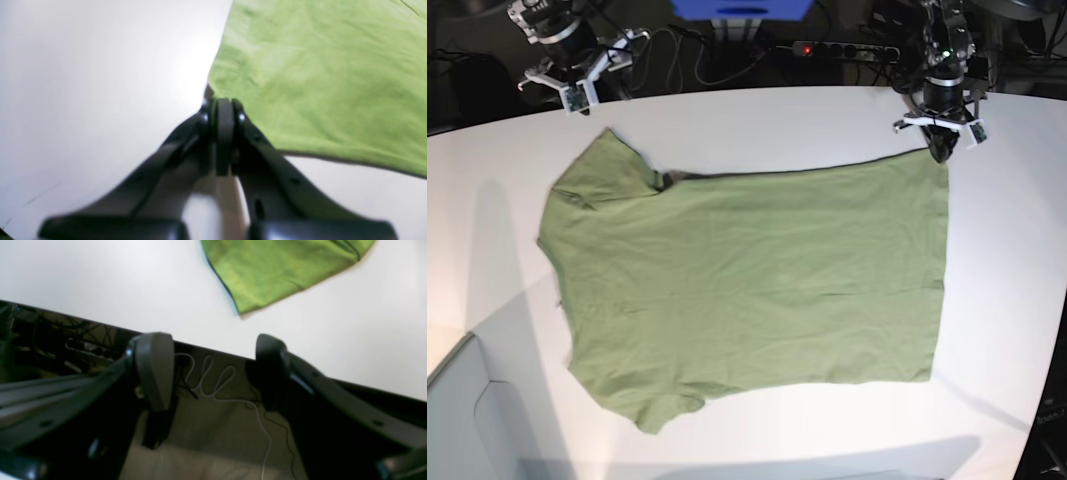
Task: Fold the T-shirt properly
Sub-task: 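Move both grippers down to the shoulder edge of the green T-shirt, then close both grippers on the shoulder corners of the shirt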
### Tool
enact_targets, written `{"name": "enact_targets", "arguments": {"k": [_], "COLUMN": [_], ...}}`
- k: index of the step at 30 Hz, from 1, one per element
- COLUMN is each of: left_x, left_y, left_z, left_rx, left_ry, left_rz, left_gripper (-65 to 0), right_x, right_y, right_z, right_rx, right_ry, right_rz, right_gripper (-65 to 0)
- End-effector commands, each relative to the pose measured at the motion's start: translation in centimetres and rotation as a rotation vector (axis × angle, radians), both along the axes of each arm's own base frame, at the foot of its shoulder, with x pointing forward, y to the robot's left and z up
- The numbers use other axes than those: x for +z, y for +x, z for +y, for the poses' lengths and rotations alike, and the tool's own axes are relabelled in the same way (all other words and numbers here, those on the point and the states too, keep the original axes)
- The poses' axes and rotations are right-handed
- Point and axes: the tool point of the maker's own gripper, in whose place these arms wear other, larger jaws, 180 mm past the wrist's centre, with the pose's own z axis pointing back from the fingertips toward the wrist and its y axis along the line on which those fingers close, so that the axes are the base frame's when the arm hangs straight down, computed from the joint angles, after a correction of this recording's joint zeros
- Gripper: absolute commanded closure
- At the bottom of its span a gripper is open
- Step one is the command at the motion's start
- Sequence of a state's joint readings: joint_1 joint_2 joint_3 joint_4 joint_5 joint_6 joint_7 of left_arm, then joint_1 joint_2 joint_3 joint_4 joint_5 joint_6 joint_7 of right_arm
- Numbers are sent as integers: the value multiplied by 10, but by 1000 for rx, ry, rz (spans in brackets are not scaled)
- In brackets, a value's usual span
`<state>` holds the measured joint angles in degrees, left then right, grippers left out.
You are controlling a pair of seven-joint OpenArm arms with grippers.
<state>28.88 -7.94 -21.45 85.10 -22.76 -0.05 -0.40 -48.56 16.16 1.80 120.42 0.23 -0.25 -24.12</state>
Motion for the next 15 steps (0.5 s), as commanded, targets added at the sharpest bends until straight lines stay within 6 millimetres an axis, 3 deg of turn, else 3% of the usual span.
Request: {"name": "enact_targets", "arguments": {"k": [1, 6, 15], "left_x": [0, 0, -1], "left_y": [-3, -3, -3], "left_z": [1, 1, 0], "left_rx": [-3, -4, -5], "left_ry": [1, 2, -2], "left_rz": [15, 13, 17], "left_gripper": [0, 0, 0], "right_x": [9, 17, 1], "right_y": [9, 33, 64], "right_z": [2, 1, -7], "right_rx": [13, 12, -36], "right_ry": [7, 6, -28], "right_rz": [-46, -111, -53], "right_gripper": [-379, -380, -380]}}
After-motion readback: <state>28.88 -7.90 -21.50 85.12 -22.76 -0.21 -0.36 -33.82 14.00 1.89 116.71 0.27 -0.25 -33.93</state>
